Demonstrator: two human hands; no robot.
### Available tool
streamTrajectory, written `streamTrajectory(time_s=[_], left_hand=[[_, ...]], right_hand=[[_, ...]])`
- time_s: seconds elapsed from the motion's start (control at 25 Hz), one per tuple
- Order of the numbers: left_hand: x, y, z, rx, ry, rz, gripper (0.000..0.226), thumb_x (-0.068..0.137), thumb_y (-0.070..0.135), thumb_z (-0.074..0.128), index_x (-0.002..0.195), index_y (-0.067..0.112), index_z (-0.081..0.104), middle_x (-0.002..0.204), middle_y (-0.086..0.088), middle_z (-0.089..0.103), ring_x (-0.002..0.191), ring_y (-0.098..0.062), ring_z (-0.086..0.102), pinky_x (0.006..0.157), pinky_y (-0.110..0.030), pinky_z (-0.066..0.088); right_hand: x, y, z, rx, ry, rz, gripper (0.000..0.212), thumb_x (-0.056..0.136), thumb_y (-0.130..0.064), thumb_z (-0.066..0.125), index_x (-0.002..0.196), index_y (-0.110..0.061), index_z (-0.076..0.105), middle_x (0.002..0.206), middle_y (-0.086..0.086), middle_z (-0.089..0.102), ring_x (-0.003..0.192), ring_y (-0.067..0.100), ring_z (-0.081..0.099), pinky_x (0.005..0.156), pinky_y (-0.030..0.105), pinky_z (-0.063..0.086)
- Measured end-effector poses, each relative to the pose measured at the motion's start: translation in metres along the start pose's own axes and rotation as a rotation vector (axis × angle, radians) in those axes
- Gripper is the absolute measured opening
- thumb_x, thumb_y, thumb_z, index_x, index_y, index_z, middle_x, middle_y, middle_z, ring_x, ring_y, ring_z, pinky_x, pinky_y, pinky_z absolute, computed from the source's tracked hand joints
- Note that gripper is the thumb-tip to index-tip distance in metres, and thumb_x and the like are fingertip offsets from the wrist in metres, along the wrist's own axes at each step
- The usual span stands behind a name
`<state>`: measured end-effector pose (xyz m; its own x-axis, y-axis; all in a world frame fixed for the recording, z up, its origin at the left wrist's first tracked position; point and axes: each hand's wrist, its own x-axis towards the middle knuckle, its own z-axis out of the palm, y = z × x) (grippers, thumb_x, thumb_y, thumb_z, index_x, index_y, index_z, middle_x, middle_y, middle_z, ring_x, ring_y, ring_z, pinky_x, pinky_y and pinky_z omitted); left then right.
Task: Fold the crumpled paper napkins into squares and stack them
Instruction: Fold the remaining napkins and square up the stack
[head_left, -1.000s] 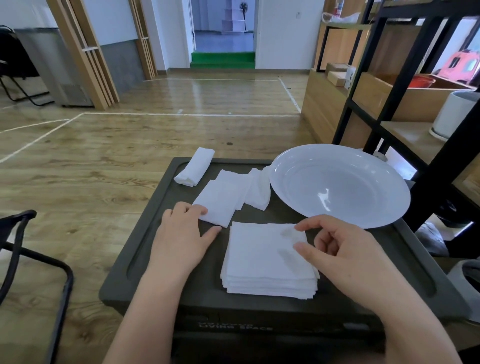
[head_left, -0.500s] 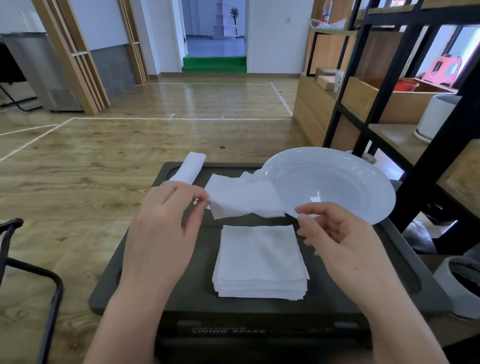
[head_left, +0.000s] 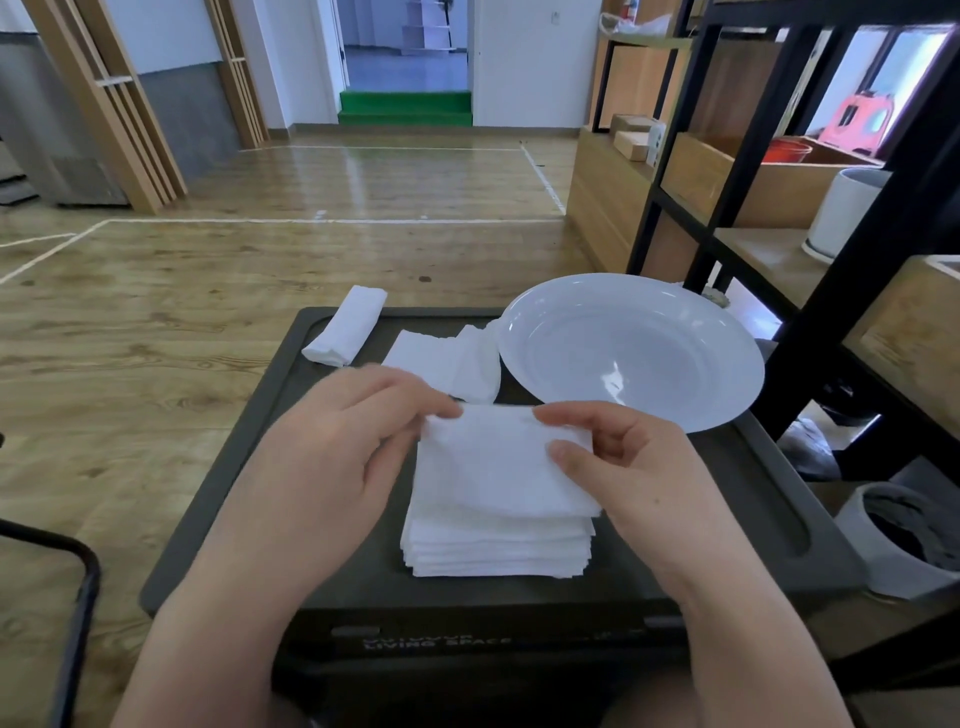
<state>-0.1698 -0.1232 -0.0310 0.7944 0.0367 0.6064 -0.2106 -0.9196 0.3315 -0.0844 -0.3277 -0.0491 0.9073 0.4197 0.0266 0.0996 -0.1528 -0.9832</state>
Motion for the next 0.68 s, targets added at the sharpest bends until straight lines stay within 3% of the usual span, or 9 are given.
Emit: streamTrajectory(time_s=[0.12,0.24,0.36,0.56,0.68], left_hand=[[0.001,0.006,-0.003,-0.06,0.118,-0.024,0.042,0.087,-0.006,0.05,0.105,0.027,0.068,0.111,0.013,0.058,0.103,-0.004,0.055,0.085,-0.008,0.036],[0.001,0.007,0.005,-0.071,-0.005,-0.082,0.032,0.09,0.005,0.057,0.106,0.031,0.068,0.109,0.016,0.057,0.099,-0.002,0.054,0.08,-0.009,0.039],[0.0,0.006,0.012,-0.042,-0.118,-0.134,0.027,0.088,0.014,0.06,0.107,0.032,0.067,0.105,0.021,0.058,0.097,-0.004,0.055,0.077,-0.014,0.042],[0.001,0.006,0.009,-0.054,-0.067,-0.149,0.025,0.087,0.018,0.058,0.105,0.034,0.067,0.102,0.023,0.059,0.093,-0.001,0.054,0.077,-0.01,0.041],[0.0,0.003,0.011,-0.041,-0.13,-0.181,0.025,0.088,0.02,0.061,0.106,0.036,0.066,0.101,0.024,0.058,0.094,0.0,0.053,0.076,-0.011,0.039]], right_hand=[[0.002,0.001,-0.001,0.006,0.021,0.021,0.027,0.084,-0.012,0.066,0.094,-0.036,0.075,0.089,-0.009,0.075,0.083,0.005,0.07,0.07,0.016,0.053],[0.003,0.006,0.002,-0.215,0.04,0.067,0.025,0.084,-0.018,0.066,0.098,-0.038,0.072,0.091,-0.007,0.073,0.085,0.008,0.068,0.075,0.021,0.055],[0.001,0.004,0.005,-0.25,-0.004,0.056,0.027,0.086,-0.02,0.064,0.101,-0.041,0.072,0.096,-0.011,0.072,0.091,0.008,0.066,0.087,0.031,0.054],[-0.001,-0.002,0.0,-0.171,-0.064,-0.019,0.034,0.085,-0.022,0.066,0.099,-0.052,0.069,0.095,-0.004,0.074,0.09,0.02,0.068,0.085,0.04,0.056],[0.002,0.007,0.004,-0.268,-0.073,0.02,0.03,0.086,-0.021,0.063,0.102,-0.047,0.069,0.098,0.003,0.072,0.091,0.022,0.067,0.086,0.04,0.055]])
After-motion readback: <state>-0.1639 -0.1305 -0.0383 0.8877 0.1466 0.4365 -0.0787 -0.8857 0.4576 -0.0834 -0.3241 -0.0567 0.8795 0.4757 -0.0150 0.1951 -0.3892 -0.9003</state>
